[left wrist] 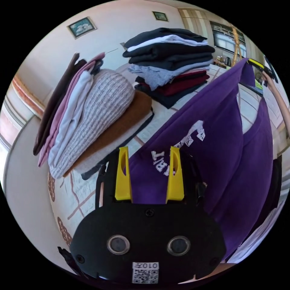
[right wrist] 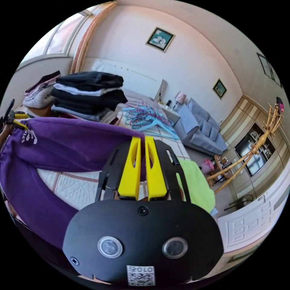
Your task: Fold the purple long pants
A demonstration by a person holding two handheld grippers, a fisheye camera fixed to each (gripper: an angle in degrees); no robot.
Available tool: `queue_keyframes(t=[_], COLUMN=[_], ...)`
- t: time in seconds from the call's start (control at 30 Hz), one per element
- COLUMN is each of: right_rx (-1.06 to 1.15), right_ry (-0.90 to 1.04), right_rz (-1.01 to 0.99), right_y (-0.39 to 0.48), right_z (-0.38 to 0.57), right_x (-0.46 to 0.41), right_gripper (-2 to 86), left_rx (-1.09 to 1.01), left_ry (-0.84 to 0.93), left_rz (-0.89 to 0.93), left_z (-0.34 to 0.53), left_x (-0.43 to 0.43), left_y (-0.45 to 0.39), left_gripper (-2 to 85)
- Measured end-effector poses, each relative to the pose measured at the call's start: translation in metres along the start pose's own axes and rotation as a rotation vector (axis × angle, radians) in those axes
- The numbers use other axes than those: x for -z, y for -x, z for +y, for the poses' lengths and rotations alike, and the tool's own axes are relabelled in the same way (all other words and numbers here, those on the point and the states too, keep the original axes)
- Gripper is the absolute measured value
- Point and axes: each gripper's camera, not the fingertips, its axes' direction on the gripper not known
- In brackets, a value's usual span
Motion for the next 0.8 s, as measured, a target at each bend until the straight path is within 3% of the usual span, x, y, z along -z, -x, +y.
queue_keyframes(t=[0.17, 0.43, 0.67, 0.8], right_rx=[0.052, 0.096, 0.165, 0.154], right_ry=[-0.157, -0.260, -0.312, -0.322], right_rz=[0.081, 0.104, 0.184, 0.182], right_y=[0.004, 0.023, 0.053, 0.058], right_z=[0.026, 0.044, 0.057, 0.064], right_x=[0.078, 0.143, 0.188, 0.199], right_gripper=[2.0, 2.4, 2.5, 2.7], left_rx=[-0.132, -0.367, -0.334, -0.390], left_ry=[-0.020, 0.077, 0.031, 0.140], left_rz=[-0.029, 0.203, 0.302, 0.404], left_z=[-0.014, -0.016, -0.024, -0.038], left_x=[0.018, 0.022, 0.028, 0.005], left_y=[-0.013, 0.012, 0.053, 0.041], left_gripper=[21.1, 22.2, 21.1, 17.4])
